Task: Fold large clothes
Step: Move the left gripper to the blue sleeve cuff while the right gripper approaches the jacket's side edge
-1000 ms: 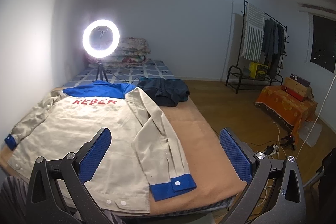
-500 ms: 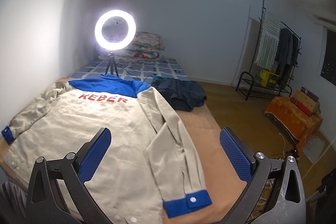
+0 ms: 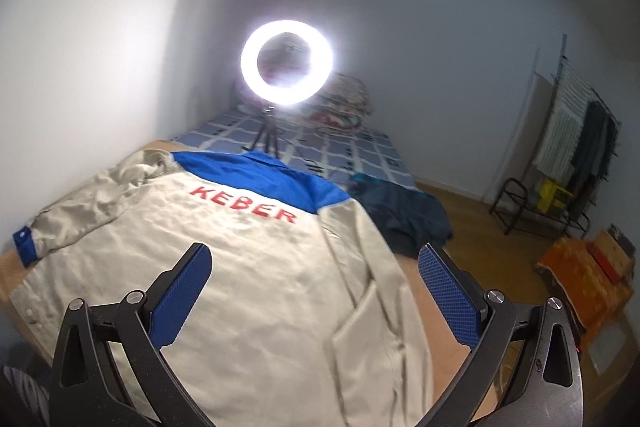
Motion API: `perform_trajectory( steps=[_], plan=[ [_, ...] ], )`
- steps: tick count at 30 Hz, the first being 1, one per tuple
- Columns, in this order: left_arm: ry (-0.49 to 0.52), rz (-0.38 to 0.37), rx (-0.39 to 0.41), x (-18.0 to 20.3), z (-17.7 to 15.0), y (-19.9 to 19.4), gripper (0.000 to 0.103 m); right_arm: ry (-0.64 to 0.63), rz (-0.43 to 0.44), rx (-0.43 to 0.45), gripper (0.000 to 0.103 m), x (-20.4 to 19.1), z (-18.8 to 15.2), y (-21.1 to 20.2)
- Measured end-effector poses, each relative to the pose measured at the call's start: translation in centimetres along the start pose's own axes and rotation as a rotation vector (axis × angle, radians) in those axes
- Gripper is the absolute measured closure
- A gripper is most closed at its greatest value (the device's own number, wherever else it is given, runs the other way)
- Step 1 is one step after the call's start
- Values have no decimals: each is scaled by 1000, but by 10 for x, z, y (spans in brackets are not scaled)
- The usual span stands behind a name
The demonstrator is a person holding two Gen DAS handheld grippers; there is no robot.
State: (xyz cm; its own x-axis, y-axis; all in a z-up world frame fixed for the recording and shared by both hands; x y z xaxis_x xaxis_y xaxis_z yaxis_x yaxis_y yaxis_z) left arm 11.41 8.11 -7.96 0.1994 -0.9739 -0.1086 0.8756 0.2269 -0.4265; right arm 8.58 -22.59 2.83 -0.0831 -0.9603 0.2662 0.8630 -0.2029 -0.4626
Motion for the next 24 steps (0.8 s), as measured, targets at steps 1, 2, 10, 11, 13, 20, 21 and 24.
perform_trajectory(
  steps=[1,2,10,11,13,20,21,24],
  plan=[
    [-2,2,-1,-2,-1,3,0,-8,15,-1,0,-5,4,5],
    [-3,4,-2,-4,-2,5,0,-18,32,-1,0,-11,8,10],
    [-23,-15,-15,-14,-12,22,3,-88,141,30,0,-62,38,48],
    [-35,-24,-33,-16,-15,27,7,-91,163,35,0,-69,42,53],
    [-56,-43,-64,-19,-18,35,17,-89,234,23,0,-83,47,63],
    [-94,-92,-146,-26,-40,52,37,-39,514,-91,0,-154,49,99],
    [-95,-97,-158,-26,-44,55,41,-27,556,-120,1,-165,46,105],
    [-109,-109,-178,-28,-51,59,41,39,687,-241,11,-208,32,127]
  ],
)
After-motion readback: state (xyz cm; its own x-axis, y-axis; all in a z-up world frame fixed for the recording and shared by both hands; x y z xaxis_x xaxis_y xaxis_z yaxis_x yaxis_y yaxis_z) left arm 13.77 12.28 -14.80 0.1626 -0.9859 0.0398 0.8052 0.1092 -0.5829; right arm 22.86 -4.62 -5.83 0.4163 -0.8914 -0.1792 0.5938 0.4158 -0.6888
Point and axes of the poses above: each gripper's, at about its wrist camera, not at the fingertips, and y roughly the way its jaws point, x to its right, z to its top, the point moved 4 cm from there along y, roughly the way its jaws point, and after that the axes turned 2 degrees about -y, right-handed, at the moved point
